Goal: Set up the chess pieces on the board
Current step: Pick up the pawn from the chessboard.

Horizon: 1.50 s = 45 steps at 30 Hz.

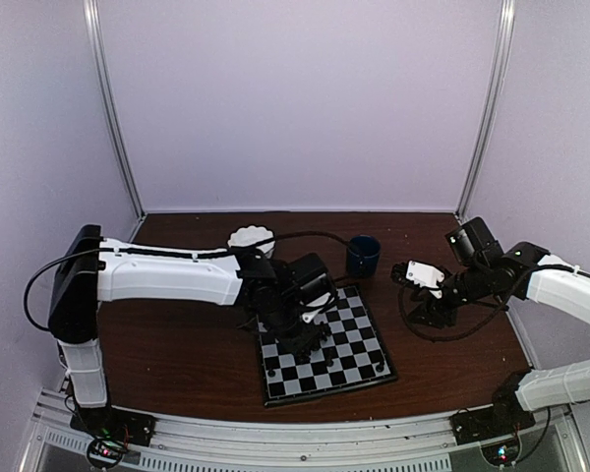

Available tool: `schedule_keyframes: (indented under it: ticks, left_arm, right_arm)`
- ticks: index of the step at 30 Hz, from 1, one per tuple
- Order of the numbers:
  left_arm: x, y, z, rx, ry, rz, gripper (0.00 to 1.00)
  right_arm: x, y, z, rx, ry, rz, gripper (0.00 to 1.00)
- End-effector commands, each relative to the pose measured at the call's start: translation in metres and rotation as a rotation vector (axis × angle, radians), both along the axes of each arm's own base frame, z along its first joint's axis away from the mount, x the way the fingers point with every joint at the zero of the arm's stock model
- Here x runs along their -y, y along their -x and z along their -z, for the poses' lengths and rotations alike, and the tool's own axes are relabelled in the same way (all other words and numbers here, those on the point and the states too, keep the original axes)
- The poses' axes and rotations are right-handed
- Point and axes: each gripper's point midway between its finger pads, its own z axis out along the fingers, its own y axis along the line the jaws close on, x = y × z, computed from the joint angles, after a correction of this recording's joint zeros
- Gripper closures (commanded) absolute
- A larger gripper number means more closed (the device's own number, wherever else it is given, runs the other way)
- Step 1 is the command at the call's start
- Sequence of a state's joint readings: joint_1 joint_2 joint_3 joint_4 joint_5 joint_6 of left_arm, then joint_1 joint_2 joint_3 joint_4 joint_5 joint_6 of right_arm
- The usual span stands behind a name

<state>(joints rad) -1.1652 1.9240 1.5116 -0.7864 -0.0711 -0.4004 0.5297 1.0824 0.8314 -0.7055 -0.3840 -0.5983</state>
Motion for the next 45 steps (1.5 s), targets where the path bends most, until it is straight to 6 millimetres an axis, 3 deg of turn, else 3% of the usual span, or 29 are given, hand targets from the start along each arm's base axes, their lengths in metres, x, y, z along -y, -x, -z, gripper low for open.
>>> schedule_keyframes:
  ticks: [1, 30, 38, 45]
  left_arm:
    - [0.004, -0.011, 0.001, 0.003, 0.007, -0.055, 0.82]
    - [-0.002, -0.011, 0.037, -0.075, -0.064, -0.080, 0.86]
    - [-0.007, -0.012, 0.031, -0.061, -0.077, -0.083, 0.94]
    - [-0.025, -0.012, 0.004, -0.017, -0.071, -0.103, 0.97]
  right_arm:
    - [0.003, -0.002, 0.001, 0.012, 0.002, 0.008, 0.47]
    - [0.003, -0.001, 0.003, 0.007, 0.005, 0.005, 0.47]
    - [0.003, -0.001, 0.002, 0.010, 0.002, 0.005, 0.47]
    - [0.003, -0.001, 0.002, 0.009, 0.002, 0.006, 0.47]
